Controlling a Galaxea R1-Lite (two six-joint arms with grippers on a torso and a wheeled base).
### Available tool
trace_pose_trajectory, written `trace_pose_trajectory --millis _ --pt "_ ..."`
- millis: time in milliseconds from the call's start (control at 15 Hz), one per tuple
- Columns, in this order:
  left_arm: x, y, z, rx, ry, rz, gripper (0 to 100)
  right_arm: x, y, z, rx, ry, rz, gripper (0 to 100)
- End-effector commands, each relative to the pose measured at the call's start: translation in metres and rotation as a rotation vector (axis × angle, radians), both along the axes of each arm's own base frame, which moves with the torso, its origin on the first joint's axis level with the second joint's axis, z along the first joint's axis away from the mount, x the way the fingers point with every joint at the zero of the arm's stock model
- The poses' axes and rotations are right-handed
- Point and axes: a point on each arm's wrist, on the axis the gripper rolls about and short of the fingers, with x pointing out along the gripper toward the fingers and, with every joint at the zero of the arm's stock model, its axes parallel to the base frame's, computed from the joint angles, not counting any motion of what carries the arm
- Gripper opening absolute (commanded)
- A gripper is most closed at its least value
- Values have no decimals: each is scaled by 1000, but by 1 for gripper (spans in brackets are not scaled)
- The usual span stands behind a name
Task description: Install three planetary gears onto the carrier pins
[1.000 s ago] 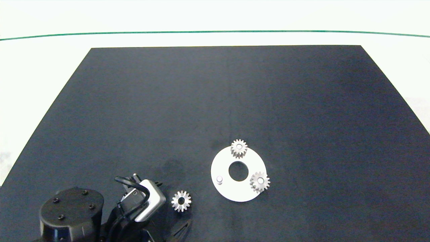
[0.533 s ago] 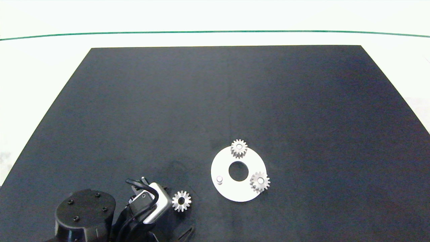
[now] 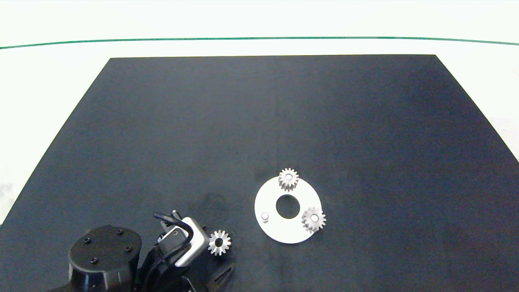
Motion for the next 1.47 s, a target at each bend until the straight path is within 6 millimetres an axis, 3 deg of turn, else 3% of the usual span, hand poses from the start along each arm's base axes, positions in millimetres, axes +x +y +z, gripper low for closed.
trace_pose_trajectory --millis 67,1467 --pt "2 -2 2 -6 -12 1 79 0 0 0 -4 4 -2 100" --pt "8 -7 -1 -4 -9 -2 37 -3 -1 -1 2 -16 -1 100"
